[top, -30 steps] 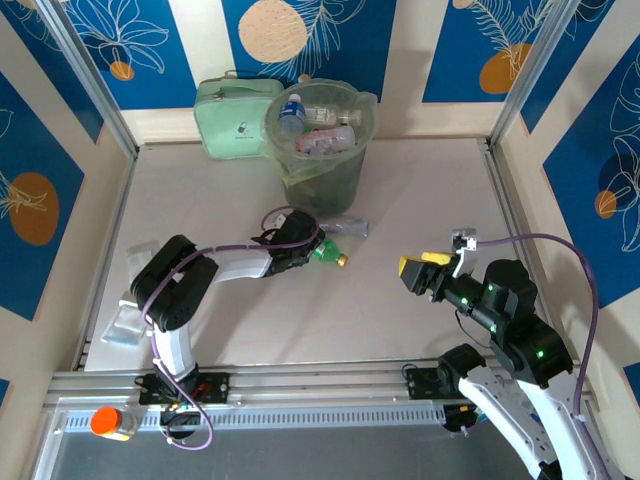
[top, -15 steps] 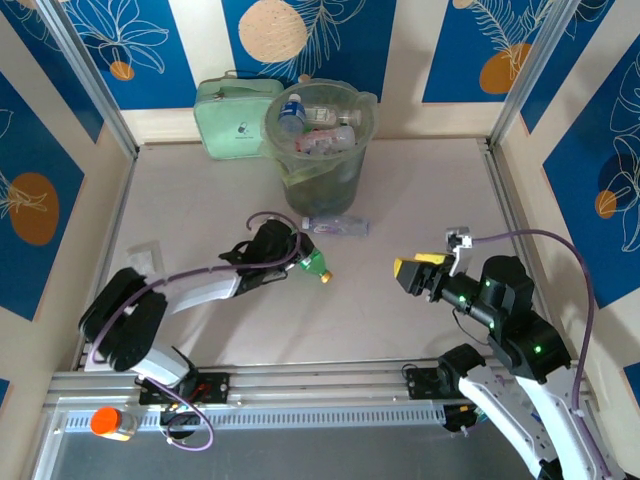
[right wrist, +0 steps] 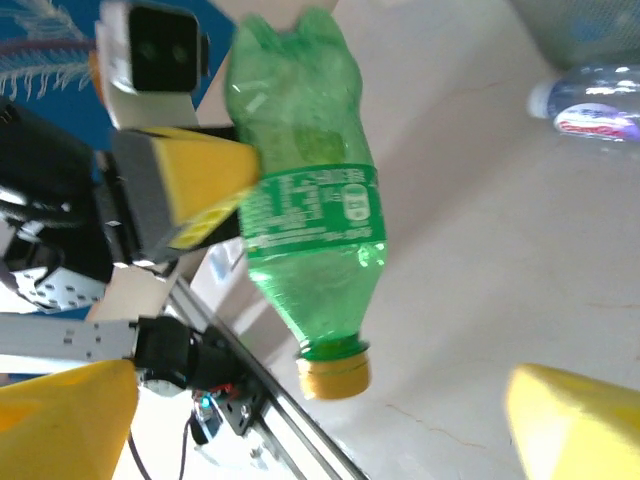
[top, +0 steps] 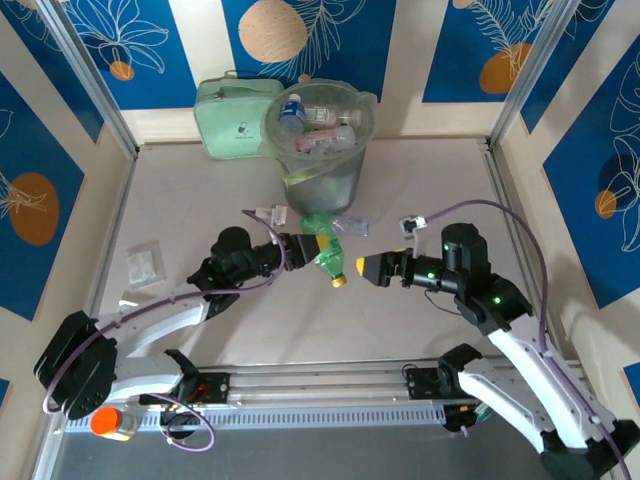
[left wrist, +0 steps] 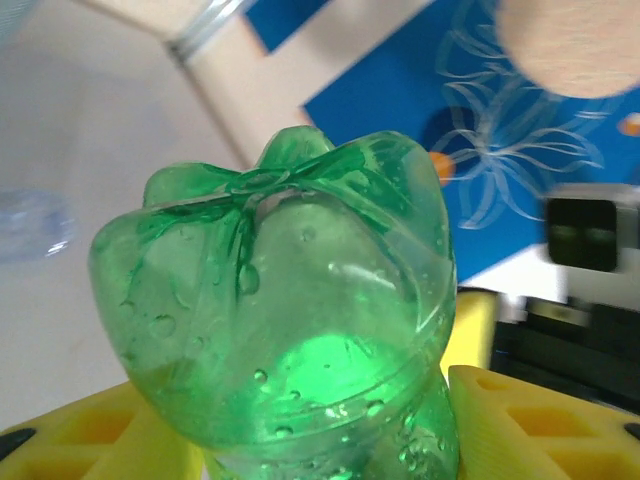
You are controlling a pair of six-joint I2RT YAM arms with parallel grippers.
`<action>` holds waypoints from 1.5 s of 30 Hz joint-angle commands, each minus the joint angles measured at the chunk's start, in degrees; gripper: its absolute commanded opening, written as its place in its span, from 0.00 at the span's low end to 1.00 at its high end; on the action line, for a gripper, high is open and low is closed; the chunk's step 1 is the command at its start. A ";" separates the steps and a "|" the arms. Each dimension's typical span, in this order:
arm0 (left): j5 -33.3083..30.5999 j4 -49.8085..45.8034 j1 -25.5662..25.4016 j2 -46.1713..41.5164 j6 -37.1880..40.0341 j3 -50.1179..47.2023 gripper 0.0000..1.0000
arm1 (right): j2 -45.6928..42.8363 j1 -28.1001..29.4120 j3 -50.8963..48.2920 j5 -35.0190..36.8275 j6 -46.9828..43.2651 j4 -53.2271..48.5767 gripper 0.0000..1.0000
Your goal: Put the plastic bottles in the bin
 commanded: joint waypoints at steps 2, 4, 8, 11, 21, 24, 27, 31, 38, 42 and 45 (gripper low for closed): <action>9.15 9.47 0.19 -2.56 0.17 -1.17 0.58 | 3.62 2.05 0.91 -3.84 0.04 5.92 0.98; 10.95 11.14 0.17 -3.11 -0.46 -1.18 0.58 | 6.03 2.29 1.19 -6.38 0.78 8.84 0.96; 12.47 11.42 0.19 -4.45 -0.71 -1.04 0.58 | 10.15 3.27 2.12 -10.88 3.09 14.53 0.91; 12.19 9.69 0.17 -5.70 0.54 -1.08 0.58 | 11.57 4.43 2.18 -12.11 4.23 18.00 0.84; 11.83 9.21 0.17 -6.22 0.66 -0.78 0.57 | 12.95 7.06 1.21 -14.43 6.66 23.49 0.68; 11.69 9.01 0.17 -6.15 0.66 -0.47 0.57 | 12.78 7.50 1.38 -14.69 6.76 23.59 0.60; 11.81 8.69 0.21 -6.07 0.66 -0.13 0.57 | 12.36 7.87 1.58 -14.35 6.68 23.38 0.52; 12.01 8.03 0.10 -6.46 0.88 0.23 0.61 | 11.51 8.05 2.04 -13.51 6.32 22.24 0.43; 5.48 -2.12 0.16 -12.34 6.42 1.47 0.90 | 9.52 7.58 3.33 -8.91 4.33 17.86 0.40; -8.12 -19.30 0.30 -19.68 14.56 4.90 0.97 | 9.00 5.93 4.63 -7.34 3.51 15.71 0.40; -18.28 -34.54 0.35 -23.19 24.15 10.86 0.99 | 9.27 4.49 7.10 -4.96 1.25 12.15 0.40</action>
